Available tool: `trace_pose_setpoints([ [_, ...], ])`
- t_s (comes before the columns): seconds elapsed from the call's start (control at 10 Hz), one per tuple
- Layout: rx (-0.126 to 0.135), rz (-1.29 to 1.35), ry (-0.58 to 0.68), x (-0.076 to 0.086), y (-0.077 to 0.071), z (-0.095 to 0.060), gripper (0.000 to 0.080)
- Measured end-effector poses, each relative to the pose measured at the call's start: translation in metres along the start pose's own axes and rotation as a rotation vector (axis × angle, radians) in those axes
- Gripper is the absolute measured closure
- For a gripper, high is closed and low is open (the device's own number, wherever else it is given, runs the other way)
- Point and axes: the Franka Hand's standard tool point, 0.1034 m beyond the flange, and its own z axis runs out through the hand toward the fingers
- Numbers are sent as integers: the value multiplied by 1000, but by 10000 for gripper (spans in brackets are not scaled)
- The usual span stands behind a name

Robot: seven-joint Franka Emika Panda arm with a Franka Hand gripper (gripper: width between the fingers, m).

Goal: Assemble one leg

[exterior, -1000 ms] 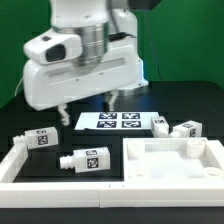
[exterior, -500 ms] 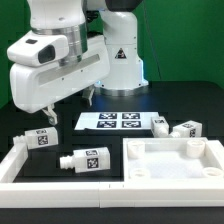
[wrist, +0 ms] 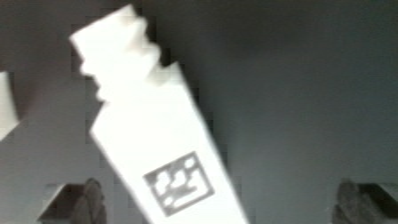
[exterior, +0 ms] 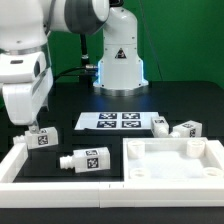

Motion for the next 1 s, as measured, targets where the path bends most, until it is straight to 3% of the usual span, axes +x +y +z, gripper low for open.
trace_pose_setpoints([
  [0.1, 15, -63, 7, -3, -6, 8, 151],
  [0.3, 17, -242, -1, -3, 3, 9, 151],
  [0.5, 26, -253, -4, -2, 8, 10, 192],
  [0.7, 26, -247, -4, -2, 8, 10, 496],
  [0.8, 26, -245, -4, -3, 7, 10, 496],
  [0.9, 26, -244, -4, -3, 7, 10, 672],
  [1.0, 26, -244, -4, -3, 7, 10, 672],
])
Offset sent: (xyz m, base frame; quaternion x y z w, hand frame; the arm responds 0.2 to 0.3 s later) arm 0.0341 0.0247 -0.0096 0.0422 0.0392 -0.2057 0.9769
